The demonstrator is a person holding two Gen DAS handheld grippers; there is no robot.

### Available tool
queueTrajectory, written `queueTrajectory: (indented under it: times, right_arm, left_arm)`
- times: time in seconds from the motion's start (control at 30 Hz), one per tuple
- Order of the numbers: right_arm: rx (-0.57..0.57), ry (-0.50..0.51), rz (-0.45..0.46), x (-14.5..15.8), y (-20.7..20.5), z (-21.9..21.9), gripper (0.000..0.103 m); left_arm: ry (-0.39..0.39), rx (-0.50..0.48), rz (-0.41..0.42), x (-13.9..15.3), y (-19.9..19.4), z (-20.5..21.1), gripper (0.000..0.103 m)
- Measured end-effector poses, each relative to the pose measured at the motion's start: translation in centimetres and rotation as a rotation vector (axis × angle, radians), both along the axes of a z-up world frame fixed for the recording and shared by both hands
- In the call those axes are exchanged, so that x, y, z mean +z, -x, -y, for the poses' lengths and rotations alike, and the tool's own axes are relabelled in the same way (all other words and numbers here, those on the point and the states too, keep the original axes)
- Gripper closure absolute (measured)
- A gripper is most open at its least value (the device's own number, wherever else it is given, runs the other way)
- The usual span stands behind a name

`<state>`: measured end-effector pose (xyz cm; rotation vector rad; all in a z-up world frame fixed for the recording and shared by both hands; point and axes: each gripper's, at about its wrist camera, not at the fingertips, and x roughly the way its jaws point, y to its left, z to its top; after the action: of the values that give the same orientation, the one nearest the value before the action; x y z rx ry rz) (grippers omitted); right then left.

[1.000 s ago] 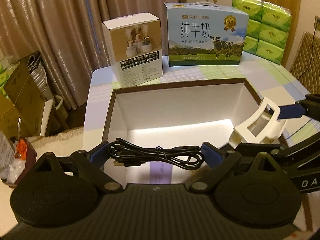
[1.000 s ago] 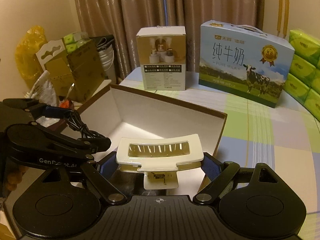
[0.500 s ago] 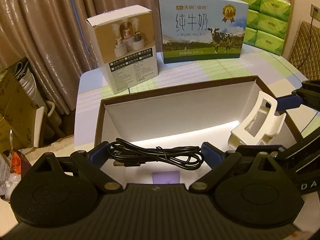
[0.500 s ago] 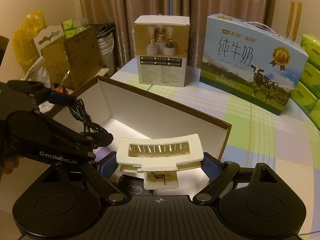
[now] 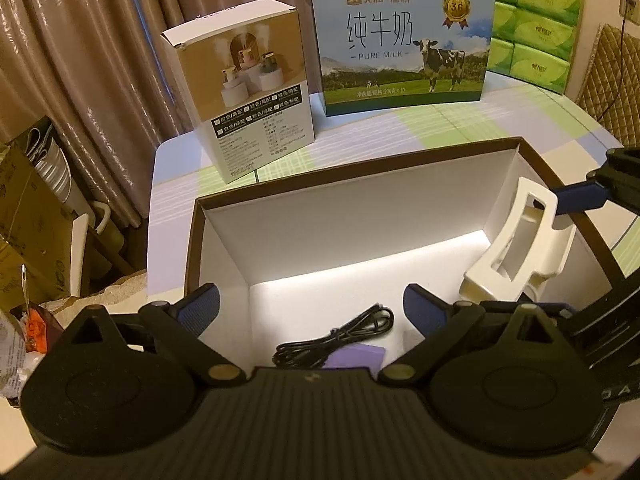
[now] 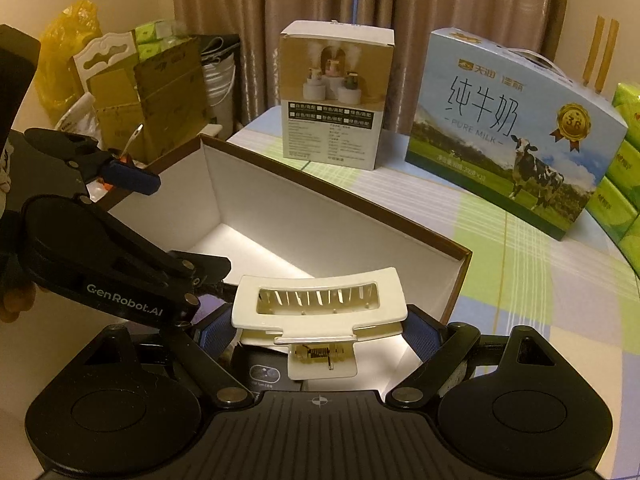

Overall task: Organize objects
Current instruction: 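Carry the black cable and white holder with both tools over the brown box, then open the left tool releasing the cable while the right releases the holder inside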

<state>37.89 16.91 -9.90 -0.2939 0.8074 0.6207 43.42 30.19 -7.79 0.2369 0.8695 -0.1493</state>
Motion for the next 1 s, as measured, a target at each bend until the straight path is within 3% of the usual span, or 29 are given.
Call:
queueTrajectory:
  times: [0.5, 0.83, 1.0]
  right_arm:
    - [0.023, -0.034, 0.011, 0.4, 1.5, 0.8, 0.017]
    - [0.005, -0.085, 0.032, 2.0, 4.4, 2.1, 0.002]
    - [-0.024, -0.112, 0.026, 2.8, 6.0, 3.2, 0.002]
  left_arm:
    - [0.03, 0.018, -0.017, 1.0, 1.6, -0.2, 0.006]
    - [0.071, 0.052, -0.02, 2.7, 4.3, -0.2, 0.004]
    - [0.085, 0.073, -0.018, 3.7, 6.1, -0.3, 0.003]
